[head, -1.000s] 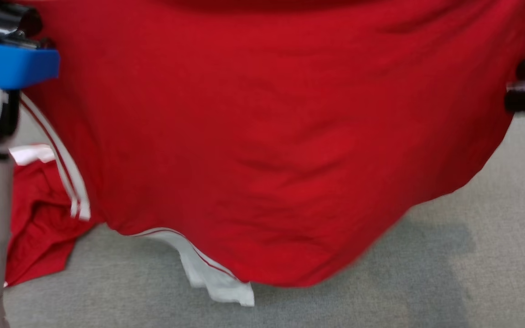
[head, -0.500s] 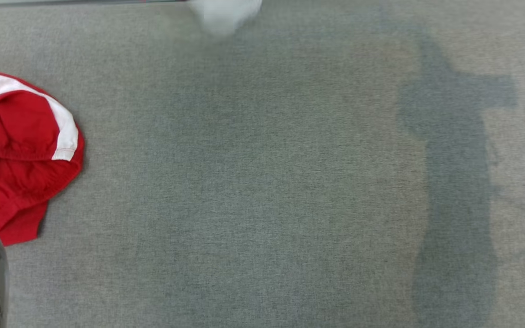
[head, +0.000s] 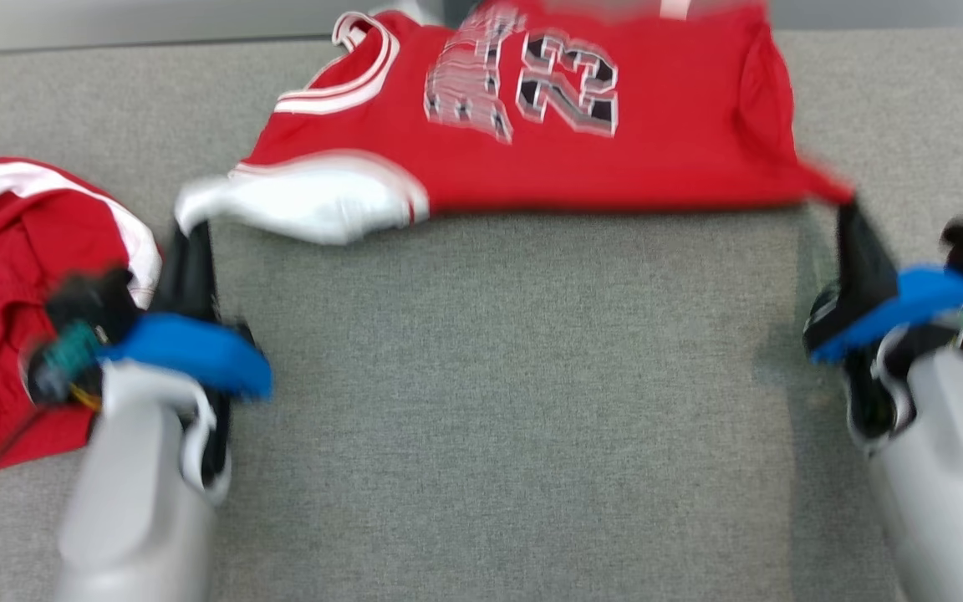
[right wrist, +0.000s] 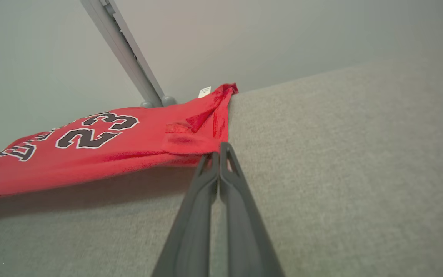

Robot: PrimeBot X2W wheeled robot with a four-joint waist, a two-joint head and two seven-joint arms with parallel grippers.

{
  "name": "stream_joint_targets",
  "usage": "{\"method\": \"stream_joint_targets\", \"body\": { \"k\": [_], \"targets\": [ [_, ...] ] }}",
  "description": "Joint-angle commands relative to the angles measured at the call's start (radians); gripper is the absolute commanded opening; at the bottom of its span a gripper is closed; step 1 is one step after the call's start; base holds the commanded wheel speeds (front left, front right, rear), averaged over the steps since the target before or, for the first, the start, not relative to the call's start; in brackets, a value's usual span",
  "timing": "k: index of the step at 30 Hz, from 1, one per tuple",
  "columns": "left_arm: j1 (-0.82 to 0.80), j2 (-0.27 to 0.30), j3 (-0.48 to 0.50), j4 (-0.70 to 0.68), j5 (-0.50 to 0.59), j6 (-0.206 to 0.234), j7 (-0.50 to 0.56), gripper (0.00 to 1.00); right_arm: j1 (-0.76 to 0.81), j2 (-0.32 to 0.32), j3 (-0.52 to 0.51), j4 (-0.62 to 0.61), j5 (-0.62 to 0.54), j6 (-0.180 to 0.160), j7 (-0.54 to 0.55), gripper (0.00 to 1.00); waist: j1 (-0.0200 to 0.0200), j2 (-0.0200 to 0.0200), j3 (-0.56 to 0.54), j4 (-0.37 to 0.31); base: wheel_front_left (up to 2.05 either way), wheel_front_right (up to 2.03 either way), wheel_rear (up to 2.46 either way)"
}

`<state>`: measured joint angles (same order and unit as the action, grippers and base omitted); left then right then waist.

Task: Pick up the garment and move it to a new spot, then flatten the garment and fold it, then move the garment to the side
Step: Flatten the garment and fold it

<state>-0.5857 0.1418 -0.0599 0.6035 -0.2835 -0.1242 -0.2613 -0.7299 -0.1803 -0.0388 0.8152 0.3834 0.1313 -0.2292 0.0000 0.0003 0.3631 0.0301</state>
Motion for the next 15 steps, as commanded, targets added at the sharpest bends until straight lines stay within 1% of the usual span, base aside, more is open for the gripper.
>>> {"method": "stream_joint_targets", "body": {
  "k": [1, 5, 9, 12, 15],
  "targets": [
    [0.065, -0.017, 0.010, 0.023, -0.007, -0.007, -0.005, 0.00, 0.070, -0.022, 0.040, 0.000, 0.101, -0.001, 0.018, 0.00, 0.0000, -0.0003, -0.021, -0.007, 0.00, 0.00, 0.00],
    [0.190, -0.049, 0.009, 0.059, 0.004, -0.005, -0.005, 0.00, 0.221, -0.045, 0.169, -0.024, 0.283, -0.001, 0.057, 0.00, 0.0000, -0.0003, -0.071, -0.005, 0.00, 0.00, 0.00],
    [0.286, -0.070, 0.026, 0.083, -0.002, -0.006, -0.005, 0.00, 0.341, -0.074, 0.240, -0.049, 0.447, -0.001, 0.066, 0.00, 0.0000, -0.0003, -0.128, 0.001, 0.00, 0.00, 0.00],
    [0.343, -0.079, 0.038, 0.097, 0.000, -0.005, -0.005, 0.00, 0.396, -0.102, 0.274, -0.053, 0.521, -0.001, 0.043, 0.00, 0.0000, -0.0003, -0.176, 0.006, 0.00, 0.00, 0.00],
    [0.395, -0.083, 0.049, 0.109, 0.002, -0.005, -0.005, 0.00, 0.437, -0.117, 0.302, -0.040, 0.565, -0.001, 0.018, 0.00, 0.0000, -0.0003, -0.225, 0.008, 0.00, 0.00, 0.00]
  ]
}}
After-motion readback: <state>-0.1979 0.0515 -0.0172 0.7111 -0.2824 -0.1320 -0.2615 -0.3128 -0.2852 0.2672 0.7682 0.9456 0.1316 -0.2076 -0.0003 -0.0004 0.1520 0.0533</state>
